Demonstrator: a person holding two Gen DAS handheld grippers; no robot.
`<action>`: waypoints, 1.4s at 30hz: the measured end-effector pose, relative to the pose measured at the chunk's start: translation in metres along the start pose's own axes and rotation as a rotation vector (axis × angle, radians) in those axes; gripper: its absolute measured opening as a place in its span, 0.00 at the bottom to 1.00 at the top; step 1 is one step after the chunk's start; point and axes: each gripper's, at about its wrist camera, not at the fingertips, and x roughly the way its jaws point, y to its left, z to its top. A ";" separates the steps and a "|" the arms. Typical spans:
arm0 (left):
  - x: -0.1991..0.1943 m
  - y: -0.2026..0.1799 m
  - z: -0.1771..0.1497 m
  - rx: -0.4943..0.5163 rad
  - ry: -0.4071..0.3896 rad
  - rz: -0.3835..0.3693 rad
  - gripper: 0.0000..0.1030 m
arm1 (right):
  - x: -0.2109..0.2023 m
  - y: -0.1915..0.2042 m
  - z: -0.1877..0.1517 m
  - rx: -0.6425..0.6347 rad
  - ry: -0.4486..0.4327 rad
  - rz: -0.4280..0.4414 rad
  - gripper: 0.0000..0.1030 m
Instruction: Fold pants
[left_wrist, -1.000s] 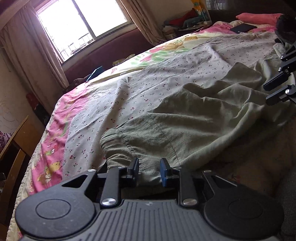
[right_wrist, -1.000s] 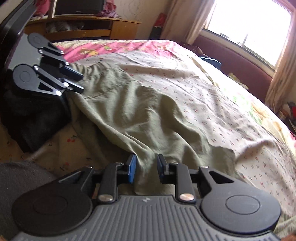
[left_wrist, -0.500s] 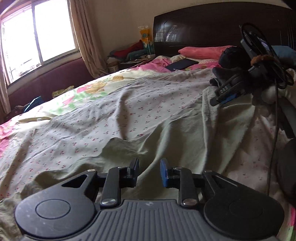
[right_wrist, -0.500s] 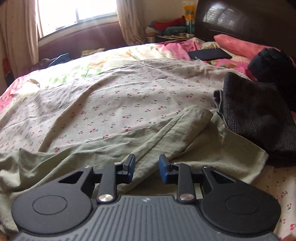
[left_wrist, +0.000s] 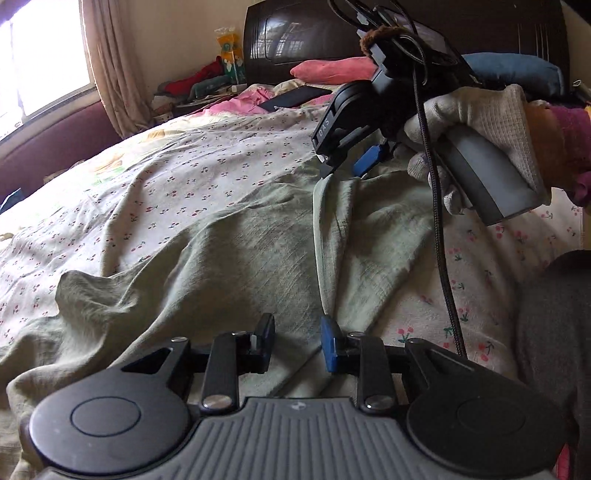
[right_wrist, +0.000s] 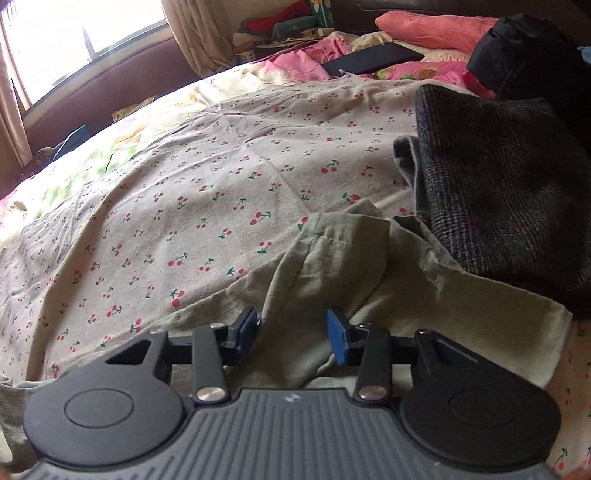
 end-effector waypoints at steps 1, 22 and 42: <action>-0.001 0.000 -0.002 -0.003 -0.002 -0.017 0.39 | -0.005 -0.008 -0.002 0.006 -0.001 -0.003 0.29; 0.001 0.004 -0.006 -0.028 -0.045 -0.048 0.41 | -0.028 -0.088 -0.008 0.341 -0.119 0.082 0.41; -0.008 -0.009 -0.001 -0.003 -0.089 -0.055 0.41 | -0.104 -0.124 0.004 0.412 -0.252 0.255 0.02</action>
